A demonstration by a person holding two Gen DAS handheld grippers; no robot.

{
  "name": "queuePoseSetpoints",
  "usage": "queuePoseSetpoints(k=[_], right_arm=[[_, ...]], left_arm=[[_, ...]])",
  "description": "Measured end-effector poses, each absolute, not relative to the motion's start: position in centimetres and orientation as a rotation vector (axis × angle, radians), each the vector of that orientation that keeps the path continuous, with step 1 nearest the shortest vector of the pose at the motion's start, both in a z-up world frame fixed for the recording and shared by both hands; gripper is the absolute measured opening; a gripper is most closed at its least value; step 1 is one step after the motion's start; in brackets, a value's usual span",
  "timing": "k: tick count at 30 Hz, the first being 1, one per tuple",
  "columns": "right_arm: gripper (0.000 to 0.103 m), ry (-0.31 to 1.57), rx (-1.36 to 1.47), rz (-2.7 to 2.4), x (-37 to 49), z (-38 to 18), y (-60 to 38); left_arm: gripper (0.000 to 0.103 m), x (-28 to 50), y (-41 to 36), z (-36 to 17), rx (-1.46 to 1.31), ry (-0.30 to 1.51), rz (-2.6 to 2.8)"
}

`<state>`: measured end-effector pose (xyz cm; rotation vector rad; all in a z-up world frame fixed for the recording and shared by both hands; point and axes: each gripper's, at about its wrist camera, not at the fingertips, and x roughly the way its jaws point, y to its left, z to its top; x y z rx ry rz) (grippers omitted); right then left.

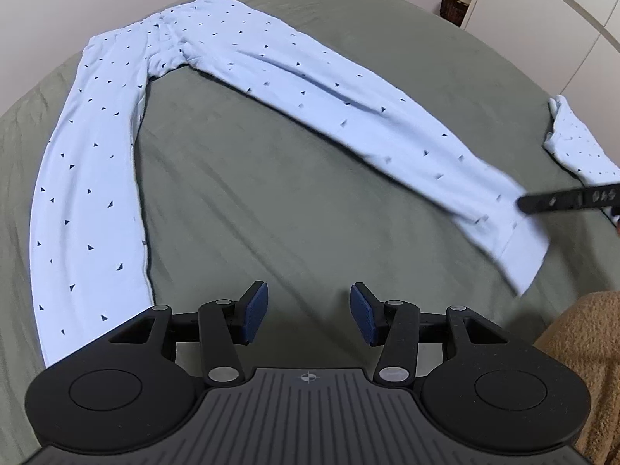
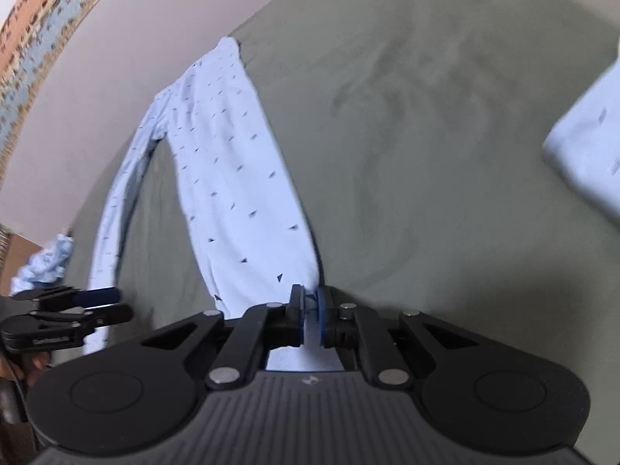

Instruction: Fold clothes

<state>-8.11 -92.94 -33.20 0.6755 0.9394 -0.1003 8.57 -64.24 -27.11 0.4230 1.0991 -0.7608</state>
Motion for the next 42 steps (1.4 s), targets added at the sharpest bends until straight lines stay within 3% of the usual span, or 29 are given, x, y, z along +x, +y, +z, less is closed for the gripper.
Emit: queuePoseSetpoints(k=[16,20,23,33,42], right_arm=[[0.008,0.963,0.603,-0.171,-9.0,-30.0,-94.9],[0.017,1.043,0.590,-0.233,-8.7,-31.8,-95.8],[0.033,0.954,0.647,-0.227,-8.2,-31.0,-97.6],[0.035,0.915,0.484,-0.027,9.9,-28.0,-97.5],[0.035,0.982,0.423,0.013,23.1,-30.2,-96.2]], left_arm=[[0.046,9.2,-63.7,-27.8,0.416,1.105,-0.759],[0.046,9.3,-64.1,-28.1,0.414,1.111,-0.771],[0.046,9.5,-64.3,-28.3,0.416,1.107,-0.783],[0.046,12.7,-66.1,-26.7,0.379,1.038,-0.768],[0.047,17.4,-66.8,-27.5,0.332,1.048,-0.756]])
